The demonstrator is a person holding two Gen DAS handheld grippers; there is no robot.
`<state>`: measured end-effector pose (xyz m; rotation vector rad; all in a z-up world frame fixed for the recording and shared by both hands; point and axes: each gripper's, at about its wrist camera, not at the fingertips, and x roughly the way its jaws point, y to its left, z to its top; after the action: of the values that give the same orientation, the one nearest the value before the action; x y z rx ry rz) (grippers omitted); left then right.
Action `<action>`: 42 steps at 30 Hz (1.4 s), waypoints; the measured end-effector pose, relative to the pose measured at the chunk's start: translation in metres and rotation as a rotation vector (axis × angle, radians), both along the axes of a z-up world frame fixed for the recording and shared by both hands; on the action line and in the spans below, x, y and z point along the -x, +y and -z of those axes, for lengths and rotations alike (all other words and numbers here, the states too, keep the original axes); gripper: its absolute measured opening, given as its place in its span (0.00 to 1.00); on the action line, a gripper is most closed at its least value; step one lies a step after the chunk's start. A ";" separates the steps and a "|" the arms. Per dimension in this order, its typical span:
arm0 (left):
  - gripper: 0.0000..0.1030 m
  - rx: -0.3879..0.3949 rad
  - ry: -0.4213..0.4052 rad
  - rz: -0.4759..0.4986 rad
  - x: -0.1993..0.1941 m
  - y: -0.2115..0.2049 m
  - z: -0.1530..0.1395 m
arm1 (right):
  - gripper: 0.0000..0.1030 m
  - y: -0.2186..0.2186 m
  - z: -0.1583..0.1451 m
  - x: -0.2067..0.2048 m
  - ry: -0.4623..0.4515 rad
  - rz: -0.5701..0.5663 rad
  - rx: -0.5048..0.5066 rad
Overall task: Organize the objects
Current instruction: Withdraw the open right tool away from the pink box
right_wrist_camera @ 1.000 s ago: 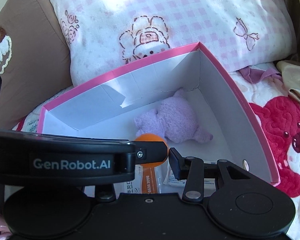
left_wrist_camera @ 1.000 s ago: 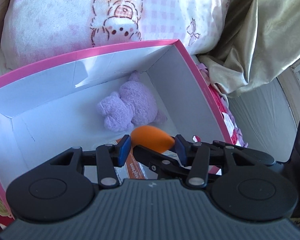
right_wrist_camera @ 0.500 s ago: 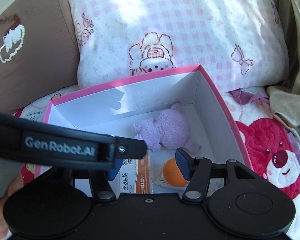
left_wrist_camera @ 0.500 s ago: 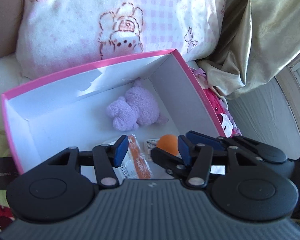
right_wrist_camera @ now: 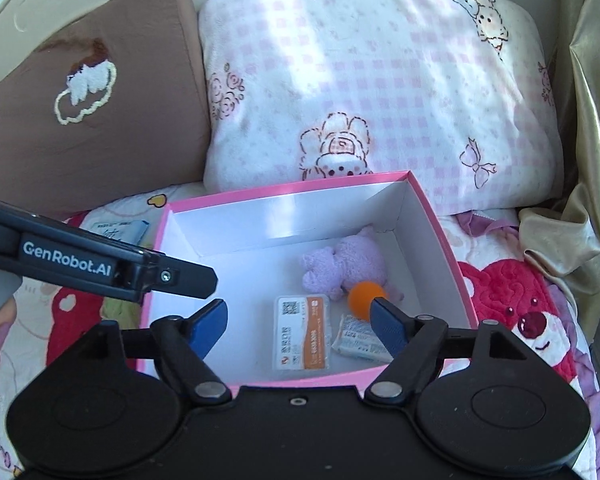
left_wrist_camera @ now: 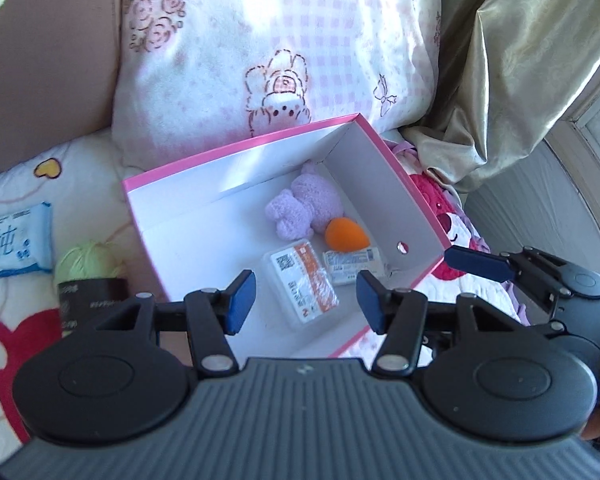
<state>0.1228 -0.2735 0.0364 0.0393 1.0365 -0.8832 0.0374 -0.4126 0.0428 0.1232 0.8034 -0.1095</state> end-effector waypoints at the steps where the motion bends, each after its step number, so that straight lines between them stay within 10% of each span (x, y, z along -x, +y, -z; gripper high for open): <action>1: 0.53 0.002 0.003 0.000 0.003 0.007 -0.003 | 0.80 0.004 -0.002 0.004 -0.002 -0.005 -0.004; 24: 0.97 -0.018 -0.084 -0.071 0.046 0.140 -0.076 | 1.00 0.093 -0.081 0.066 -0.080 -0.188 -0.100; 42: 0.99 -0.006 -0.049 -0.174 0.037 0.214 -0.058 | 1.00 0.200 -0.063 0.051 -0.058 -0.431 -0.078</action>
<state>0.0858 -0.0597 0.0940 -0.0238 0.9814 -0.7182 -0.0133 -0.2124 0.1062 0.0247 0.7611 0.3312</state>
